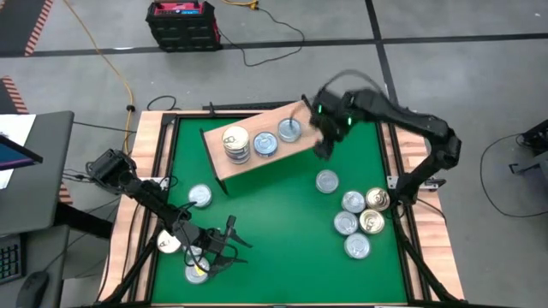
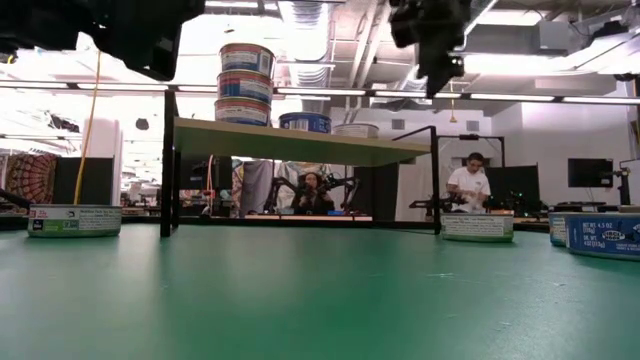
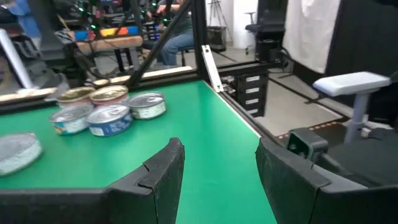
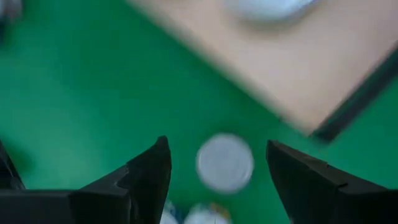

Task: Stack canned seafood by type on shelf
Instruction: Stack the green white tuna can on top of the green white tuna can on the shelf

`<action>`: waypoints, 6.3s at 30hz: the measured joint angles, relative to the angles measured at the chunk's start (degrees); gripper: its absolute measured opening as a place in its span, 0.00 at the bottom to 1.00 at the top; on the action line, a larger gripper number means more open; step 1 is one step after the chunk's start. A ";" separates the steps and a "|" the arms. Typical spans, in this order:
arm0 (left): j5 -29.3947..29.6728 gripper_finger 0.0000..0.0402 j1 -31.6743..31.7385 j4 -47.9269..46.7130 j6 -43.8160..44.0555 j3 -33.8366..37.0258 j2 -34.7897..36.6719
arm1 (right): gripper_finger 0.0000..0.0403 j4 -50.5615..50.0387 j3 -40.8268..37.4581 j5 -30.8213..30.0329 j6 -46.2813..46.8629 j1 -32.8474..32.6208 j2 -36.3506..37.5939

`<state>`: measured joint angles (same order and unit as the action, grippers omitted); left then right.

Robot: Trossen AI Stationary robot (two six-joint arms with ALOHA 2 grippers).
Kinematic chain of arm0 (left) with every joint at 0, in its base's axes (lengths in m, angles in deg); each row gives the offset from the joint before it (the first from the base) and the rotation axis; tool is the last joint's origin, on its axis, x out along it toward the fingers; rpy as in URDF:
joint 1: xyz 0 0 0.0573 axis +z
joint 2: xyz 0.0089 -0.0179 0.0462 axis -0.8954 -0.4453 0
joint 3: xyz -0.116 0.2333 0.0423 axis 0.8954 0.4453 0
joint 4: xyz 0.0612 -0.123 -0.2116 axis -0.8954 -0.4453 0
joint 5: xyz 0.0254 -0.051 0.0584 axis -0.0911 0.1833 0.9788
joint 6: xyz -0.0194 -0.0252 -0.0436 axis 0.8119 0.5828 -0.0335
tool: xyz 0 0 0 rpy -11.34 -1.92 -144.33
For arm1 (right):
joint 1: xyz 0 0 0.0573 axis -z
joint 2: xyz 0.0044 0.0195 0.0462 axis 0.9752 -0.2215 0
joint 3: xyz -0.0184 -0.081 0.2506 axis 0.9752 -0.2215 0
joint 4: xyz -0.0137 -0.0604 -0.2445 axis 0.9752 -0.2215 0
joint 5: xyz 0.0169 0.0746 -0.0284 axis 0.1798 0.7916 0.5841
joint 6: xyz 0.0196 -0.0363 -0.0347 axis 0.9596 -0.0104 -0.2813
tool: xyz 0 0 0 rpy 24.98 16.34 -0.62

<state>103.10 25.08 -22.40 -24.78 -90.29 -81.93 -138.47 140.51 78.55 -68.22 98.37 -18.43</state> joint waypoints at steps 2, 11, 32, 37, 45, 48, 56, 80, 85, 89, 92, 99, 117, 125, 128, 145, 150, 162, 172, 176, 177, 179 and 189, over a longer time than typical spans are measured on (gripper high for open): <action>1.28 0.47 0.00 -0.01 -0.95 0.00 0.00 | 0.71 0.20 -2.99 -3.27 1.09 -4.55 1.27; 2.58 0.47 0.68 -1.74 2.37 0.00 0.00 | 0.71 11.36 -25.98 -19.47 7.87 -17.60 5.23; 2.20 0.47 3.02 -4.01 5.35 -0.01 0.00 | 0.71 13.86 -40.03 -44.55 23.90 -9.70 3.24; 1.74 0.47 2.99 -4.01 5.30 0.00 -0.02 | 0.71 16.85 -42.12 -39.71 23.09 -10.84 -0.55; 1.98 0.47 2.99 -3.89 5.41 0.00 -0.02 | 0.71 29.20 -39.31 -30.78 18.76 -19.10 -5.99; 2.00 0.47 2.99 -4.41 5.82 0.00 -0.02 | 0.71 34.30 -36.53 -28.58 18.74 -23.22 -5.40; 2.44 0.47 3.00 -8.12 7.73 0.00 0.00 | 0.71 38.46 -26.49 -22.25 14.26 -32.46 -5.07; 4.80 0.47 4.07 -10.28 12.57 0.00 -0.01 | 0.71 29.79 -25.16 -32.19 28.30 -42.68 -13.79; 4.78 0.47 4.05 -10.33 12.57 0.00 0.00 | 0.71 28.00 -25.18 -32.07 29.19 -43.44 -13.73; 4.78 0.47 4.04 -10.33 12.57 0.00 0.00 | 0.71 29.32 -26.72 -31.87 29.35 -43.73 -13.90; 4.71 0.47 4.04 -10.33 12.60 0.00 0.00 | 0.71 31.82 -29.50 -32.36 29.54 -44.40 -13.71; 1.23 0.47 4.26 -10.22 13.70 0.00 0.00 | 0.71 47.92 -30.44 -30.73 20.80 -47.16 -13.62; 3.03 0.48 5.08 -39.20 17.78 -21.99 -14.39 | 0.71 40.46 -24.70 -17.80 22.09 -48.94 -13.40; 3.32 0.56 5.87 -41.86 19.66 -25.42 -17.75 | 0.71 47.11 -27.66 -21.62 27.84 -52.05 -13.36; 3.26 0.60 6.66 -43.82 22.60 -25.42 -17.75 | 0.71 51.24 -29.72 -22.05 28.31 -52.47 -13.33; -1.04 0.61 8.26 -41.13 24.60 -25.42 -17.73 | 0.71 60.40 -33.74 -23.54 27.50 -52.37 -14.46; -0.20 0.61 8.26 -41.15 24.59 -25.41 -17.73 | 0.71 62.33 -33.77 -23.92 26.53 -53.19 -17.74; -0.08 0.61 8.07 -36.66 24.00 -25.40 -21.56 | 0.71 67.83 -33.72 -26.92 25.11 -53.76 -18.84; 0.52 0.61 8.28 -32.52 19.08 -25.39 -23.32 | 0.71 68.56 -33.74 -27.03 23.12 -53.75 -18.94; 1.23 0.61 8.20 -33.38 16.45 -26.33 -23.26 | 0.71 69.80 -33.77 -27.08 21.01 -53.32 -18.82; 1.41 0.61 8.20 -33.72 15.75 -26.65 -23.09 | 0.71 69.01 -33.47 -27.15 20.67 -53.24 -18.64; 1.56 0.61 8.22 -35.35 14.88 -27.58 -22.43 | 0.71 67.53 -33.13 -27.20 20.45 -53.15 -17.91; 4.26 0.61 9.47 -41.35 10.96 -28.67 -15.39 | 0.71 60.31 -32.21 -29.64 18.50 -52.72 -10.80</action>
<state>107.36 34.55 -63.74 -13.82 -118.97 -97.32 -78.15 108.30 48.91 -49.73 45.65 -29.23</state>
